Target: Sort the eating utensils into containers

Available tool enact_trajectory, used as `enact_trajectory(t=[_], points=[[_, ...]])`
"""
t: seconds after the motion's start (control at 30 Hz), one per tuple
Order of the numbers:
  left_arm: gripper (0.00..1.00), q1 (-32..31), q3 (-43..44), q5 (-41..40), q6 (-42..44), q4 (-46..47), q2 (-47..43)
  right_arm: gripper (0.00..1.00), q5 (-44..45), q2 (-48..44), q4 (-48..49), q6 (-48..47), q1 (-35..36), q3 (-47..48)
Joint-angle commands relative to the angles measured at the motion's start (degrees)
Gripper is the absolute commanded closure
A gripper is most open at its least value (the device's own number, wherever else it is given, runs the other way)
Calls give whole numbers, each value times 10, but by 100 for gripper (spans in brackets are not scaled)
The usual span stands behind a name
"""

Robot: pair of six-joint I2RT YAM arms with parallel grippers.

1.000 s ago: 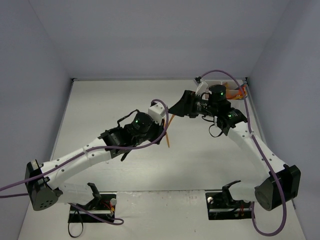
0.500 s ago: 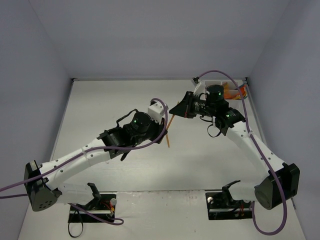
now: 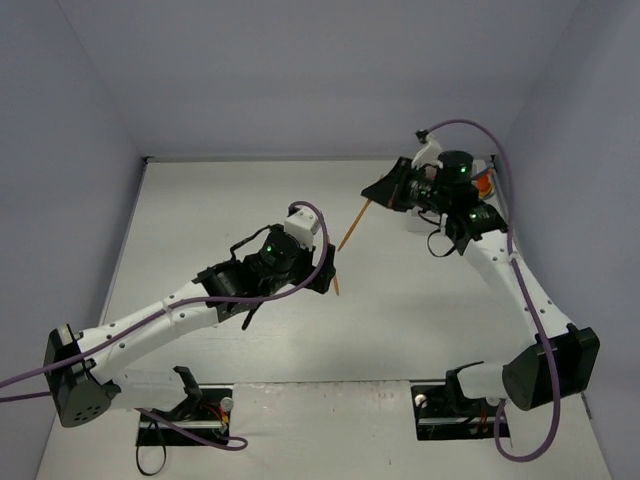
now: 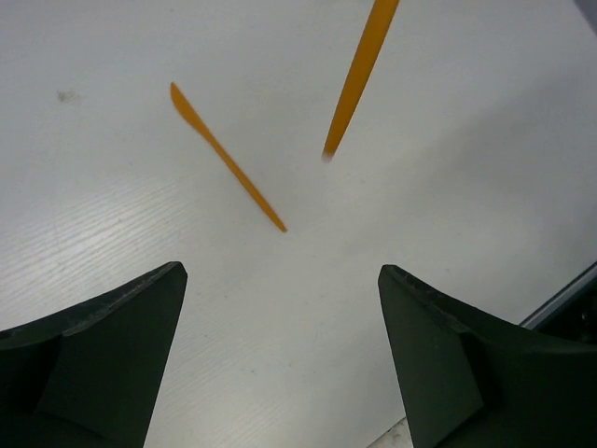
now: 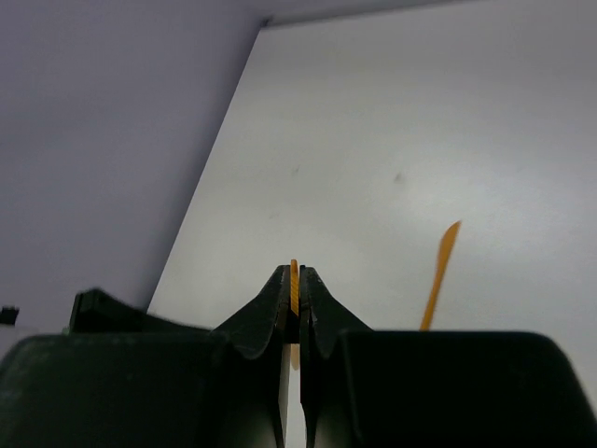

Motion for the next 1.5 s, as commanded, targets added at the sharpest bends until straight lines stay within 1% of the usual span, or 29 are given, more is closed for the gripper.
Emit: enact_trajectory(t=[0.0,0.17,0.23,0.33,0.43,0.57,0.77,0.93,1.07,1.37,1.47], points=[[18,34,-15,-37,-62,-35,-20,100,52,32,43,-32,-106,80],[18,82,-42,-11,-93,-78,-16,100,141,96,43,-44,-195,188],[18,96,-45,0,-90,-92,-15,100,177,131,43,-57,-224,250],[18,111,-48,9,-81,-108,-12,100,221,173,44,-77,-267,297],[18,123,-47,21,-73,-115,0,100,236,220,44,-87,-305,349],[18,134,-36,40,-62,-122,22,100,243,276,44,-100,-328,405],[18,145,-15,63,-46,-124,66,100,236,348,44,-94,-336,429],[18,150,8,71,-39,-122,97,100,220,375,45,-88,-334,415],[18,152,24,76,-37,-123,118,100,220,391,48,-101,-333,404],[18,152,42,89,-62,-116,149,100,223,438,65,-134,-320,385],[18,152,45,89,-76,-113,151,95,222,452,71,-135,-318,381]])
